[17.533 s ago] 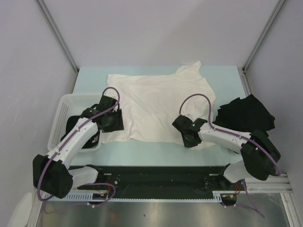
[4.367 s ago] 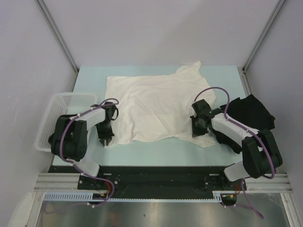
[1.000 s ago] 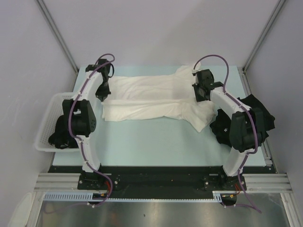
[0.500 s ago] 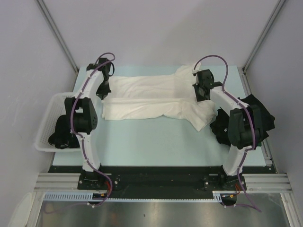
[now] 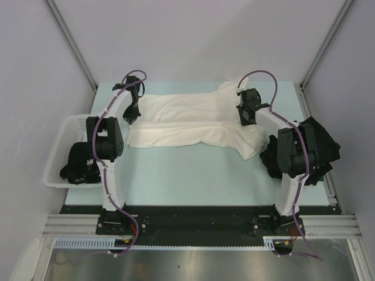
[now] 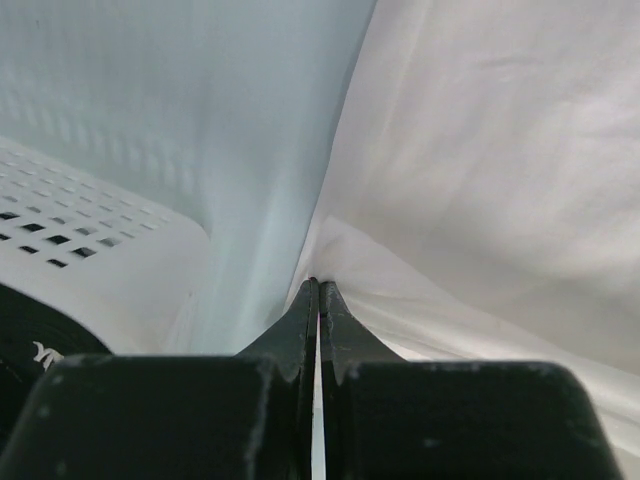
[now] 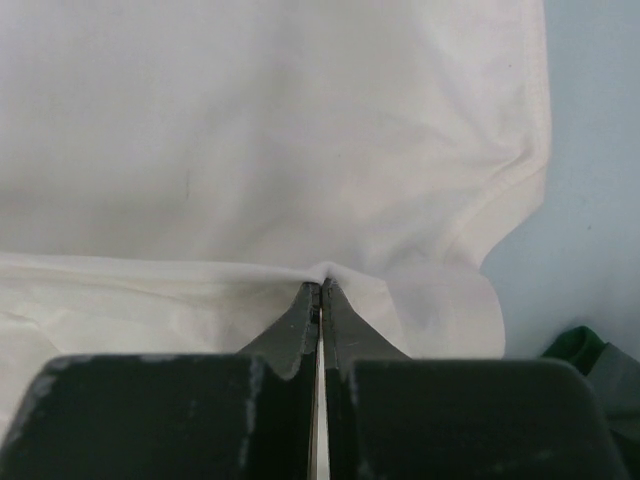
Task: Fold and stack the t-shirts
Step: Fold the flattened tshirt in 1/3 of the way
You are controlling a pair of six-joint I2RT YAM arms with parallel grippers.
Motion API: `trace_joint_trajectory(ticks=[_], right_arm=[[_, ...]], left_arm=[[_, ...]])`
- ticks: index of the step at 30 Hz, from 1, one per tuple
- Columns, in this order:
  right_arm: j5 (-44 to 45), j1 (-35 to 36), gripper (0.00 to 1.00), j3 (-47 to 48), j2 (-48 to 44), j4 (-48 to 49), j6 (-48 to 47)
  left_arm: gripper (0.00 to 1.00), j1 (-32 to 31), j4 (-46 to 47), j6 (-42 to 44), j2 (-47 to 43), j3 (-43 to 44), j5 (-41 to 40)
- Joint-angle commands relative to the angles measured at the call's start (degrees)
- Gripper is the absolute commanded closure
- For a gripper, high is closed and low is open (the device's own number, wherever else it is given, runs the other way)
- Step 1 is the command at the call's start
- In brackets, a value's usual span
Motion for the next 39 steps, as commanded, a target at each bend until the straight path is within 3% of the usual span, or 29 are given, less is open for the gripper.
trace_joint_trajectory(ticks=[1,9,14,27,31,39], right_arm=[[2.67,-1.23,1.00,2.26,1.21,3.81,0.15],[2.84,-1.94,0.98,2.26,3.32,4.68,0.78],[3.10,-2.29,0.94,2.35,4.55,5.92,0.77],[6.62,-2.29,0.67,5.42,5.70,7.67,-0.28],[7.50,-2.03,0.64,7.27,4.99,7.24,-0.54],[8.73,-0.97,0.63,11.67,2.71,1.79,-0.63]], left_arm=[[1.00,0.96,3.46,1.11,0.92,-0.14,-1.90],[1.00,0.96,5.84,0.67,1.19,-1.90,-3.39],[0.93,0.96,7.33,1.02,0.75,-3.83,-4.19],[0.74,0.96,9.44,1.19,-1.27,-5.24,-3.75],[0.67,0.96,9.53,1.98,-2.15,-4.72,-3.66],[0.64,0.87,8.30,1.90,-5.31,-2.87,-1.64]])
